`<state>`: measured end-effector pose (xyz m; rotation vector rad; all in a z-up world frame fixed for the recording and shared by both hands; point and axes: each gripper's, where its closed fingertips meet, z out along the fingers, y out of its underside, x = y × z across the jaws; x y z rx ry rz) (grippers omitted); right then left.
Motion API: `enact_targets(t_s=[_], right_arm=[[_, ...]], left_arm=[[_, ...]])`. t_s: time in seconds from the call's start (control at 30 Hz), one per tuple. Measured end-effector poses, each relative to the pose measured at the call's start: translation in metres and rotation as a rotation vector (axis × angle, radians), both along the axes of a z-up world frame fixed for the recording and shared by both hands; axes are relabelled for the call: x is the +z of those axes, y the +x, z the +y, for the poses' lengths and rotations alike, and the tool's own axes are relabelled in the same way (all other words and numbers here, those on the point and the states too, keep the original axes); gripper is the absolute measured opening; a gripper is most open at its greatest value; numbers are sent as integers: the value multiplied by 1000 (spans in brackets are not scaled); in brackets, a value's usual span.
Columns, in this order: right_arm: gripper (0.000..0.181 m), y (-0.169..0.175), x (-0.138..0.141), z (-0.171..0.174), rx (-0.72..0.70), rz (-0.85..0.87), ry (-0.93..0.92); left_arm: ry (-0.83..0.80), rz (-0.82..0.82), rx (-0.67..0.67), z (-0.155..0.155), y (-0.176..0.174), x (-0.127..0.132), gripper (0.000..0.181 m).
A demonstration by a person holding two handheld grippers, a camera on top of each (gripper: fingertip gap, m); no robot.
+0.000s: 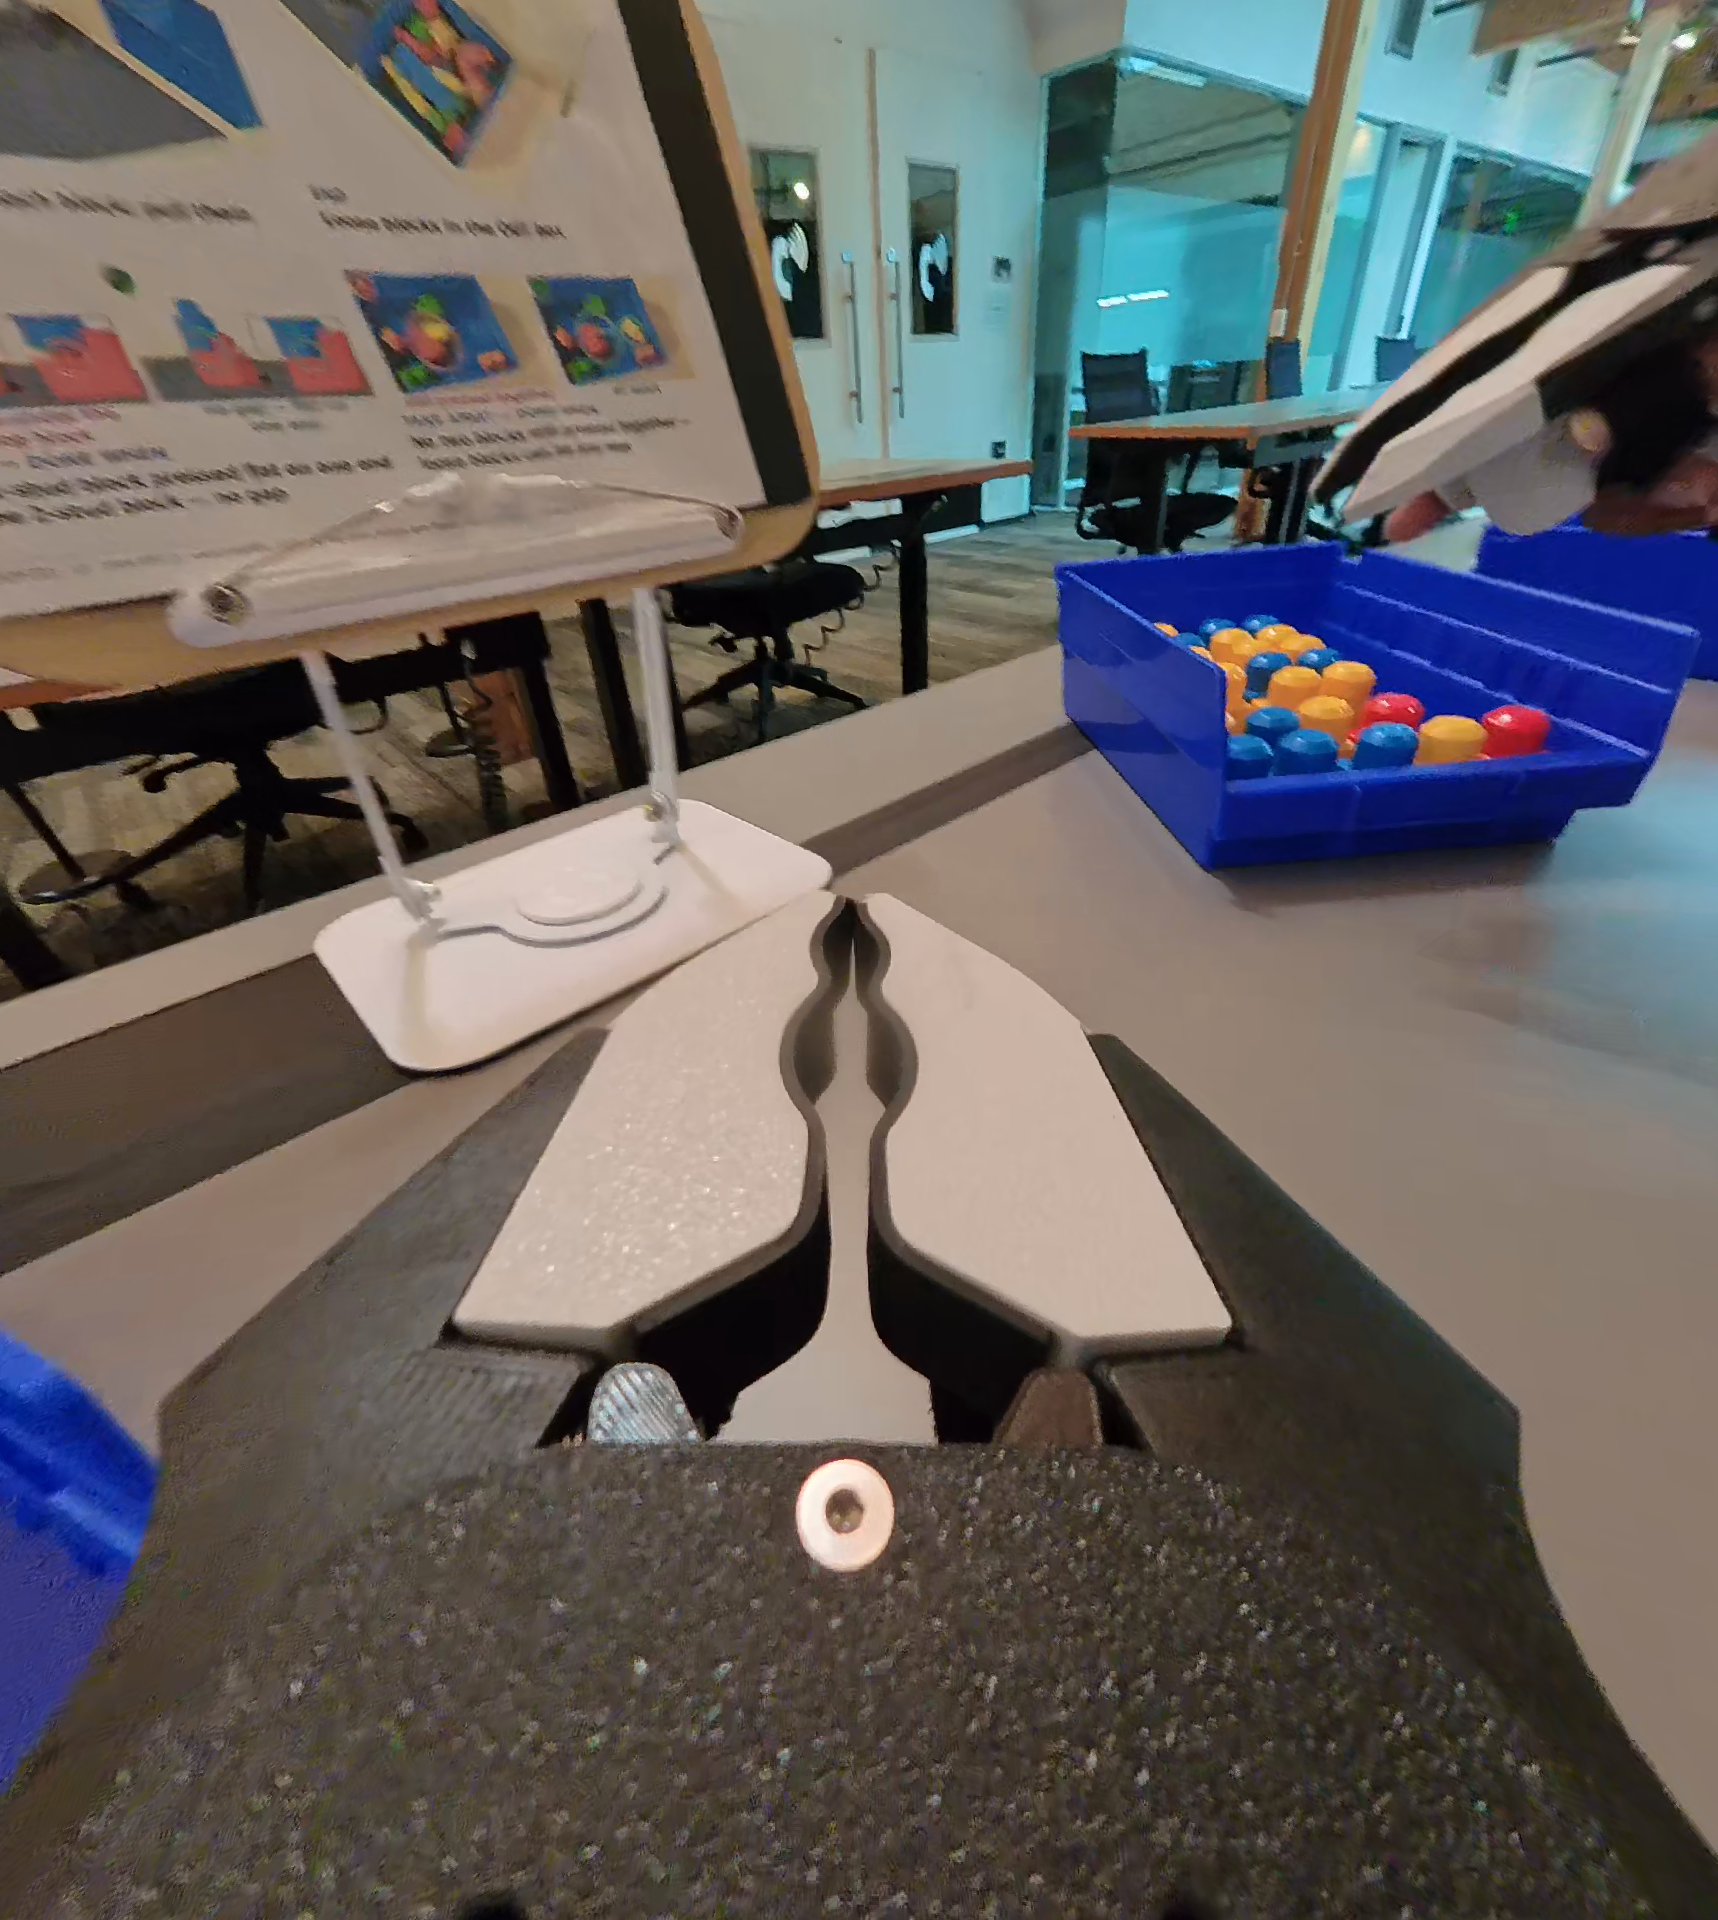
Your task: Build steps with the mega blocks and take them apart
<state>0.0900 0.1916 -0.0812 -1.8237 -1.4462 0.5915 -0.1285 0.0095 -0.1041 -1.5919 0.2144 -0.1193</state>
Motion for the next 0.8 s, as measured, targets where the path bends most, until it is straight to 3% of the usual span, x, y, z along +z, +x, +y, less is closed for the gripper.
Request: enact_targets(t_s=[0.13,0.27,0.4,0.57,0.8], right_arm=[[11,-52,27,-43,13,347,71],[0,-84,17,-76,-24,559,68],[0,-103,-9,-90,-48,622,69],[0,-112,-34,-99,-17,588,39],[0,-114,-40,-120,71,613,30]], left_arm=[[62,-22,70,-5,-21,15,0],[92,-12,155,-9,-46,22,0],[135,12,367,-21,-100,37,1],[104,-39,625,-42,-195,51,24],[-143,-109,884,-40,-307,9,53]])
